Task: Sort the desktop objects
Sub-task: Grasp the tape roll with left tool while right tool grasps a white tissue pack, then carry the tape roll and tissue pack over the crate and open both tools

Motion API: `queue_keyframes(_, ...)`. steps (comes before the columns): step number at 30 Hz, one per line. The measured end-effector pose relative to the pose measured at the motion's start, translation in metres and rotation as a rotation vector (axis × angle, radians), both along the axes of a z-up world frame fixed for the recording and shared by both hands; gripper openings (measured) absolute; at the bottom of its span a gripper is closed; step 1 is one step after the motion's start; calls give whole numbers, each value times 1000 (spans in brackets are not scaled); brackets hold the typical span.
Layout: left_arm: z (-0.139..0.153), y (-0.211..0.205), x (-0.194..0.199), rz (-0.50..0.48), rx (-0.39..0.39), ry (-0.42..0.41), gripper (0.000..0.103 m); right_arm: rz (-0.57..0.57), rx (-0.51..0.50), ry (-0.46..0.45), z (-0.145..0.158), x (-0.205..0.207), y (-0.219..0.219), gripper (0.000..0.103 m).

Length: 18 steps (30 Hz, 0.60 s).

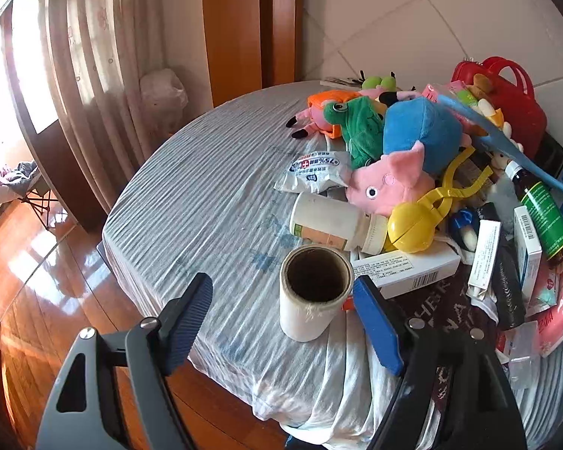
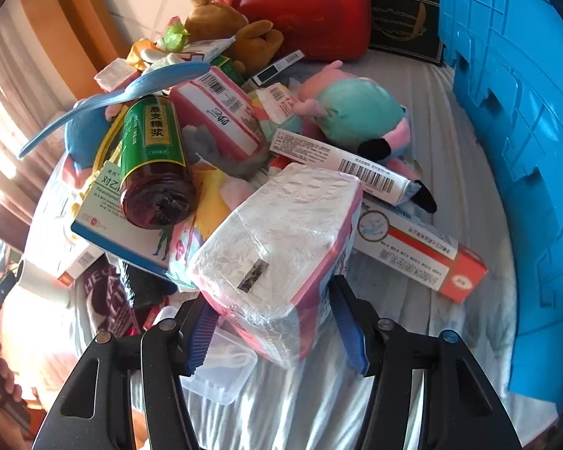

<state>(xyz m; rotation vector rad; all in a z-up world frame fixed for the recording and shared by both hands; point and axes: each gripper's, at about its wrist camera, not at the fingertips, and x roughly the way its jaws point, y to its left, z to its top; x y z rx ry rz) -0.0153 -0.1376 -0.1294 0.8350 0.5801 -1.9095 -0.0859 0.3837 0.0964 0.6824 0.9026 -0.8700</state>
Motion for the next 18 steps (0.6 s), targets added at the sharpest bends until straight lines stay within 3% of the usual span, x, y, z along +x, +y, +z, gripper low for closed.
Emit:
queue_keyframes(4,-26,-9,-14,7,39,-22,76,10,-1,6,0,0,2,58)
queue_keyframes(5,-31,-10,-17,9,48,-26,52,8,2,4,0,-1,2,58)
queue_keyframes(6,-31,-9,-18,2,58,-5,45,8,6,1,0,-2,1,58)
queue_keyframes(11,-8,3,-29,-10,-15,10,45,44,-32,-26,17,-4,6,54)
queue_keyframes(18,68,18,-52,-71,-158,53,45,56,-205,-128,88,-14,14,54)
